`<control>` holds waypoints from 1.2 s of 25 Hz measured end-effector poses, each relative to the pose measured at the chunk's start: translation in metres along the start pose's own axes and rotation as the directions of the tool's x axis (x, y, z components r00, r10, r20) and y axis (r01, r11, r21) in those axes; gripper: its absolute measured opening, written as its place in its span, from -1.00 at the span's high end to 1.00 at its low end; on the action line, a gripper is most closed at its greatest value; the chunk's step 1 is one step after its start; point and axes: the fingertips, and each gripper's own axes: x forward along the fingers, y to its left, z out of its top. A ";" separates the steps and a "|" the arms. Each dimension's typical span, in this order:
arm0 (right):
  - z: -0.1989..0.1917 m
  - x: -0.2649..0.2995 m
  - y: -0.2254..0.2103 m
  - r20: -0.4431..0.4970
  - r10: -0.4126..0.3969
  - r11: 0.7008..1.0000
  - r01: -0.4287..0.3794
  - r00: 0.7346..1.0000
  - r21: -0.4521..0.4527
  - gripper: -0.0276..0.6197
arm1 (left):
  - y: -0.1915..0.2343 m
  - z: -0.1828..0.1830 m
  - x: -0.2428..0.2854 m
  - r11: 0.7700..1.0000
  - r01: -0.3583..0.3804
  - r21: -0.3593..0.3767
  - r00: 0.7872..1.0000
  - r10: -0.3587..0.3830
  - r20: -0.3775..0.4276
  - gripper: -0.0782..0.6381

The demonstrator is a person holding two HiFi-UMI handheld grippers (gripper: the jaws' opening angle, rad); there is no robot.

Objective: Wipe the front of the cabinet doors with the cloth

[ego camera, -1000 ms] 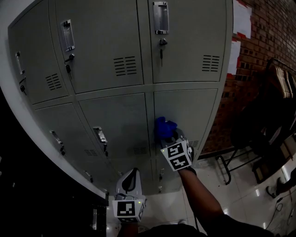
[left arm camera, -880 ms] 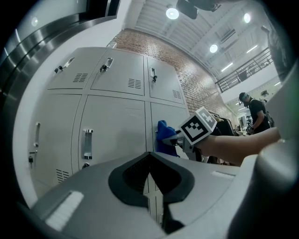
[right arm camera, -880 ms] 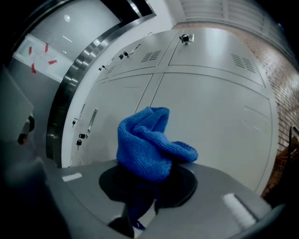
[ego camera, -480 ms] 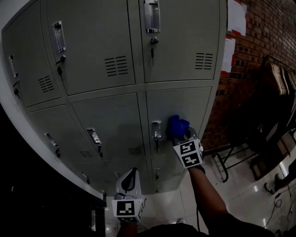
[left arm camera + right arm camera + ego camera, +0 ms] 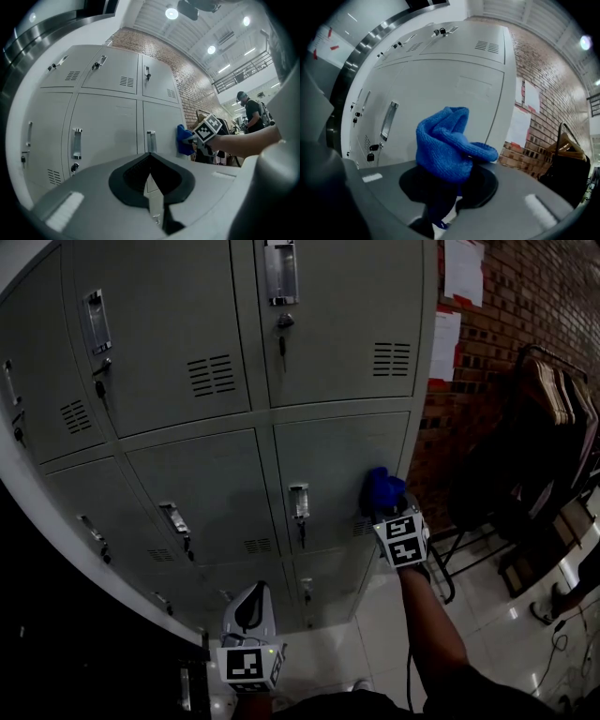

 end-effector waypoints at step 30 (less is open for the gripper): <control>-0.095 0.016 0.022 -0.187 -0.035 0.998 0.043 0.982 0.037 0.63 | 0.014 -0.011 0.000 0.999 -0.047 -0.001 0.998 0.047 -0.033 0.73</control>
